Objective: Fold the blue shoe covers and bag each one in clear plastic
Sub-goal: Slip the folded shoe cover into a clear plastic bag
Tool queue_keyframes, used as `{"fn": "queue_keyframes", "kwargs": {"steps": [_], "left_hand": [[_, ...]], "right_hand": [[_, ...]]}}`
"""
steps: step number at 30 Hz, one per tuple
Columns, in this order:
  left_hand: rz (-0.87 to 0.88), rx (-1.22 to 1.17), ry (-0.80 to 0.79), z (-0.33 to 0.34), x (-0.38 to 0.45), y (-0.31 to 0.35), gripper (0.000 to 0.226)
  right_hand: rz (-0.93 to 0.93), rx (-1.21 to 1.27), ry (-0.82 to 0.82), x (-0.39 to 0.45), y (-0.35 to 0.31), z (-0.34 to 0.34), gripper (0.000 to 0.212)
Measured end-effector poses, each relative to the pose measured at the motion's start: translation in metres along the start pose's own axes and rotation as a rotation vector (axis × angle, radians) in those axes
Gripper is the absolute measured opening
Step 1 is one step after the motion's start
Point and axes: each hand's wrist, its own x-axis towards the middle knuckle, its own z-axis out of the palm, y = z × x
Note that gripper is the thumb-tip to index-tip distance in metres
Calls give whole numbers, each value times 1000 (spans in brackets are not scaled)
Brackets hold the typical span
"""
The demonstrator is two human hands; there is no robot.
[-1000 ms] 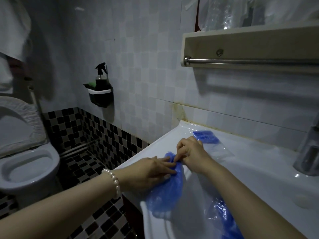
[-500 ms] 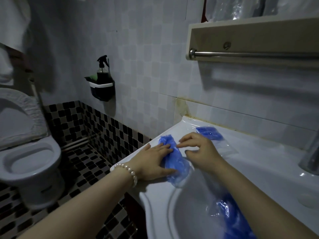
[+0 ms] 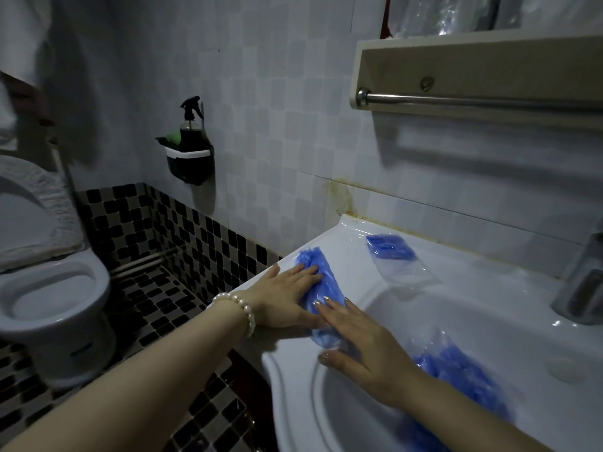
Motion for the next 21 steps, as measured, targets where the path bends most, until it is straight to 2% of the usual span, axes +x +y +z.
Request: {"fn": "queue_keyframes", "kwargs": {"steps": [3, 6, 11, 14, 18, 20, 21], "left_hand": [[-18, -84, -54, -7, 0, 0, 100], [-6, -28, -26, -5, -2, 2, 104], [-13, -28, -23, -1, -3, 1, 116], [-9, -8, -23, -1, -3, 0, 116], [-22, -60, -34, -2, 0, 0, 112], [-29, -119, -61, -6, 0, 0, 110], [-27, -137, -71, -7, -1, 1, 112]], "right_hand": [[146, 220, 40, 2, -5, -5, 60], [225, 436, 158, 5, -7, -9, 48], [124, 278, 154, 5, -3, -13, 26], [68, 128, 213, 8, 6, -14, 27], [135, 140, 304, 11, 3, -5, 17], [267, 162, 333, 12, -2, 3, 14], [355, 166, 339, 13, -5, 5, 20]]}}
